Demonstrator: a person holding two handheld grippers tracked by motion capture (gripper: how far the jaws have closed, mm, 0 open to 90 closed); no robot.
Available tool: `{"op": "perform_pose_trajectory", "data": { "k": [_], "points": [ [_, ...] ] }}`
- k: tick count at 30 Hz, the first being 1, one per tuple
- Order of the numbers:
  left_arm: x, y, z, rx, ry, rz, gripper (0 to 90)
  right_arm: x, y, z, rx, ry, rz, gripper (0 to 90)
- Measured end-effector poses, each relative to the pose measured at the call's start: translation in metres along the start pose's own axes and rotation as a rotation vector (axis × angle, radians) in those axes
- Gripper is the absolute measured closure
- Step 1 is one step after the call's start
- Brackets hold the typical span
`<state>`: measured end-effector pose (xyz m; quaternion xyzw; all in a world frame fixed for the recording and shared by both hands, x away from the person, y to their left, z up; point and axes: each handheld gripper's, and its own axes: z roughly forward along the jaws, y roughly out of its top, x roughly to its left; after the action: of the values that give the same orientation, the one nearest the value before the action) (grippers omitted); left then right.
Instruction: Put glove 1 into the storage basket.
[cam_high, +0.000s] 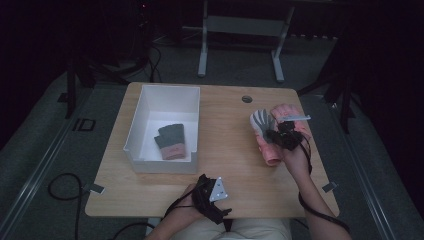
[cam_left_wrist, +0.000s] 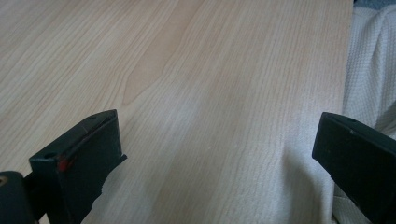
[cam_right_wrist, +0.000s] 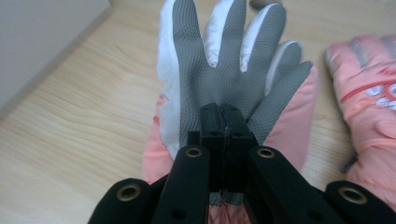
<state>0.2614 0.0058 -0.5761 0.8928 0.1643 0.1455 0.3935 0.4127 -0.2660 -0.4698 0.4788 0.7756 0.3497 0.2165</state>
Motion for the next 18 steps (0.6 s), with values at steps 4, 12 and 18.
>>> {"op": "perform_pose_trajectory", "data": {
  "k": [4,12,18],
  "points": [
    [0.004,-0.002,0.001,0.004,-0.007,-0.01,1.4,0.024,-0.001,-0.027,-0.032,-0.023,0.02,89.3],
    [0.004,-0.003,-0.002,-0.017,-0.006,-0.002,1.4,0.065,-0.025,-0.034,-0.02,0.01,0.076,89.3],
    [0.002,-0.003,-0.003,-0.016,-0.022,0.004,1.4,0.078,-0.043,-0.012,0.037,0.02,0.116,89.3]
  ]
}}
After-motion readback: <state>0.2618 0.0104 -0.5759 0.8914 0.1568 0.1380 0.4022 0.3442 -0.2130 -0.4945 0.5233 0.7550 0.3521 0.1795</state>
